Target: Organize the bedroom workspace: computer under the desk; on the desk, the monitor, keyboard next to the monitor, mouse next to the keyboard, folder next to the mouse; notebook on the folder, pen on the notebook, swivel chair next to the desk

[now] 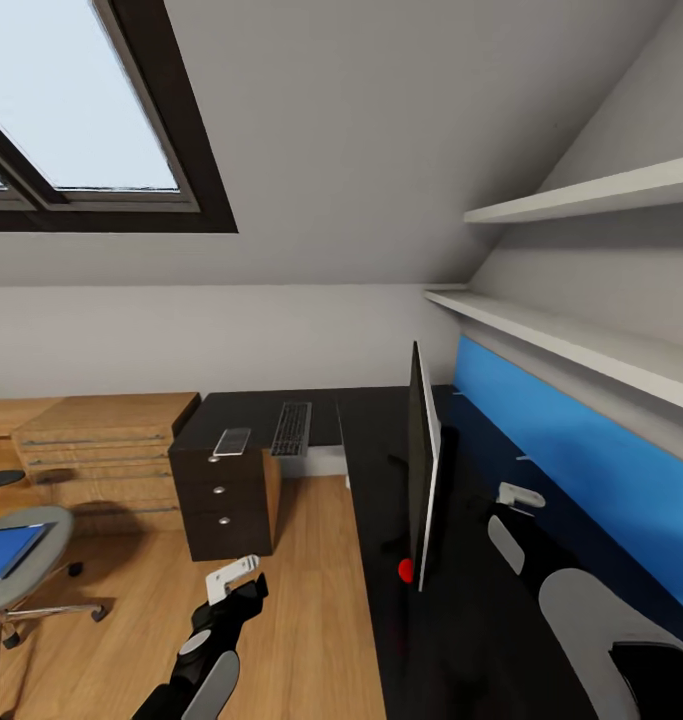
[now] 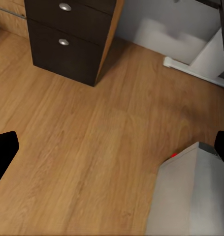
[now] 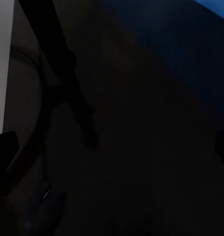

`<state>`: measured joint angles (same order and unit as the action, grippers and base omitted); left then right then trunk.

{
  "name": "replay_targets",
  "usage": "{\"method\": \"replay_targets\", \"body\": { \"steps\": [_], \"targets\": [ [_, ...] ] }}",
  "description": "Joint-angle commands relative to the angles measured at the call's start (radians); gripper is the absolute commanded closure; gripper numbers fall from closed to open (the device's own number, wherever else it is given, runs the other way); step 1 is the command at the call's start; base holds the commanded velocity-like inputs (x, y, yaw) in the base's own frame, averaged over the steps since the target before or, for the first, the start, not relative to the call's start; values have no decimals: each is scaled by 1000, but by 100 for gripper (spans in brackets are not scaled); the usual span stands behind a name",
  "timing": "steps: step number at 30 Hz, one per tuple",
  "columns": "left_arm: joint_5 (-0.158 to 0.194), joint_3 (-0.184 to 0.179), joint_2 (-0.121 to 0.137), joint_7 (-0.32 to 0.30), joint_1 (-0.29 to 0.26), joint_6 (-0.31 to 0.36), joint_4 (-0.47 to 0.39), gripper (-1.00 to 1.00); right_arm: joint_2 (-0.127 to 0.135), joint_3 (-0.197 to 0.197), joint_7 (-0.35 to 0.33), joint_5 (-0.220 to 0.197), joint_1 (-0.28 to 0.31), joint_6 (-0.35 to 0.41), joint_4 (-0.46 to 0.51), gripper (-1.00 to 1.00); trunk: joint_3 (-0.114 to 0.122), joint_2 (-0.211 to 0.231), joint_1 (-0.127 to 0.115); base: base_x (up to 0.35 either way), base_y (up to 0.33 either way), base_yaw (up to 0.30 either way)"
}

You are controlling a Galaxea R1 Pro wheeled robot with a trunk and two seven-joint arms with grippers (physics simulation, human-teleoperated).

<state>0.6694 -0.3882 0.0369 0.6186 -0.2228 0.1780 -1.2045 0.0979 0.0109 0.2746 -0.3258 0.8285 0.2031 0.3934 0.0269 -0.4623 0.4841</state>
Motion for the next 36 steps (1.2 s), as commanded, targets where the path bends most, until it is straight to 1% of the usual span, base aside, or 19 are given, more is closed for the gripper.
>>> {"method": "replay_targets", "body": {
  "steps": [1, 7, 36],
  "targets": [
    [5, -3, 2, 8, -1, 3, -9, -100, 0, 1, 4, -4, 0, 6, 2, -100, 0, -1, 0, 3, 0, 47],
    [7, -2, 3, 9, -1, 3, -24, -100, 0, 1, 4, -4, 0, 6, 1, -100, 0, -1, 0, 1, 0, 149],
    [7, -1, 3, 10, -1, 4, -24, -100, 2, 1, 5, -3, 0, 6, 1, -100, -3, -1, 0, 0, 0, 255]
  ]
}}
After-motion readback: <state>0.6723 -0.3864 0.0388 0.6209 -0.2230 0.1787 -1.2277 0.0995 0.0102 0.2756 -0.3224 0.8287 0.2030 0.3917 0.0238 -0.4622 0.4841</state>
